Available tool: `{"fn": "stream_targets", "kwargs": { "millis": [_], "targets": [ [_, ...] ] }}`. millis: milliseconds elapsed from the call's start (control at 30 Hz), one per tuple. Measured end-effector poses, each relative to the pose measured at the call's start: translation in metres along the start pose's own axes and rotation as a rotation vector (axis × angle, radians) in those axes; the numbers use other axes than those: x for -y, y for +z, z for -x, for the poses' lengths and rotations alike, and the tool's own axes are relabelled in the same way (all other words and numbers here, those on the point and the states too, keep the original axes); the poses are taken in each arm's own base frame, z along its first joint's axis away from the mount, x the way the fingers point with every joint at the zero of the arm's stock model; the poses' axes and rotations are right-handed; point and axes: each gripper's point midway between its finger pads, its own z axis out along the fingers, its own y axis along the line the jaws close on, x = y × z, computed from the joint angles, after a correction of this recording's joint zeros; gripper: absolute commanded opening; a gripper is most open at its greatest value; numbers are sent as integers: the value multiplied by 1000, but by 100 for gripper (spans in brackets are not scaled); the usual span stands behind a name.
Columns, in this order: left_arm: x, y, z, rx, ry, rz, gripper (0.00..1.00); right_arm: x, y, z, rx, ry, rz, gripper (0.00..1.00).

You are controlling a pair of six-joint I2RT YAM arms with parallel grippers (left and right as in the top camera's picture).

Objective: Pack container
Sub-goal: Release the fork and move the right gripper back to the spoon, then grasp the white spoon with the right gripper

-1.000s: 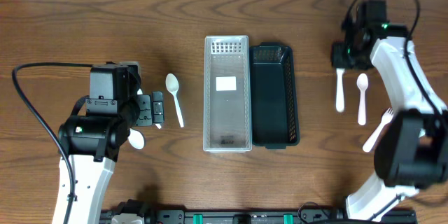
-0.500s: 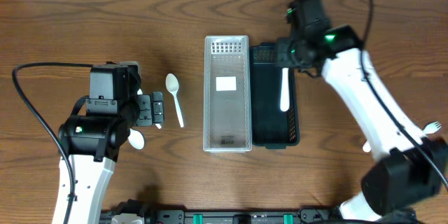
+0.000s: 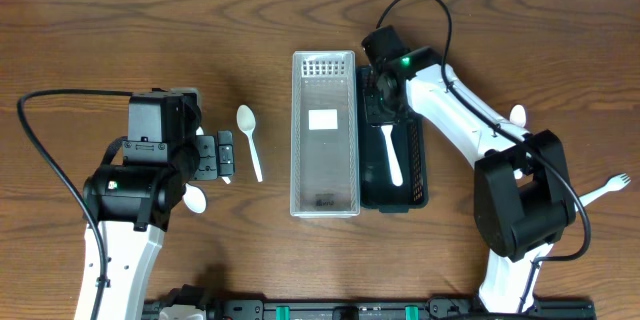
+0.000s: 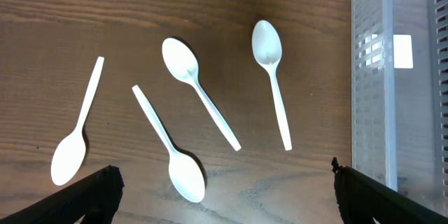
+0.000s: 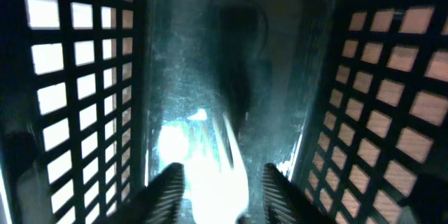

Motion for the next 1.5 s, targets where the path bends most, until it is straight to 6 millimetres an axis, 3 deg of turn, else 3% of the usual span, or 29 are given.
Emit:
{"fn": "stream_targets", "kwargs": {
  "millis": [67, 100, 167, 267, 300, 333, 367, 467, 567, 700, 833, 967, 1033, 1167, 1500],
  "targets": [
    [0, 0, 0, 0, 0, 0, 98, -1, -5, 3, 11, -27, 4, 61],
    [0, 0, 0, 0, 0, 0, 98, -1, -9, 5, 19, -40, 5, 72],
    [0, 0, 0, 0, 0, 0, 98, -1, -25, 14, 58, -59, 18, 79],
    [0, 0, 0, -1, 0, 0, 98, 16, -77, 43, 195, -15, 49, 99],
    [0, 0, 0, 0, 0, 0, 98, 25, -94, 51, 239, 8, 54, 99],
    [0, 0, 0, 0, 0, 0, 98, 47, -121, 60, 307, 51, 54, 99],
    [0, 0, 0, -1, 0, 0, 98, 62, -137, 64, 343, 82, 50, 99],
    [0, 0, 0, 0, 0, 0, 98, 147, -191, 63, 455, 252, -19, 99],
    [0, 0, 0, 0, 0, 0, 98, 220, -205, 46, 459, 385, -112, 99],
    [0, 0, 0, 0, 0, 0, 98, 286, -173, 19, 354, 481, -186, 99],
    [0, 0, 0, 0, 0, 0, 98, 323, -100, -17, 149, 532, -203, 99],
    [0, 0, 0, 0, 0, 0, 98, 322, -40, -41, -6, 528, -175, 99],
    [0, 0, 0, 0, 0, 0, 98, 319, -22, -48, -55, 517, -163, 99],
    [0, 0, 0, 0, 0, 0, 98, 313, 0, -50, -101, 492, -153, 99],
    [0, 0, 0, 0, 0, 0, 98, 286, 30, -48, -171, 400, -128, 99]
  ]
}}
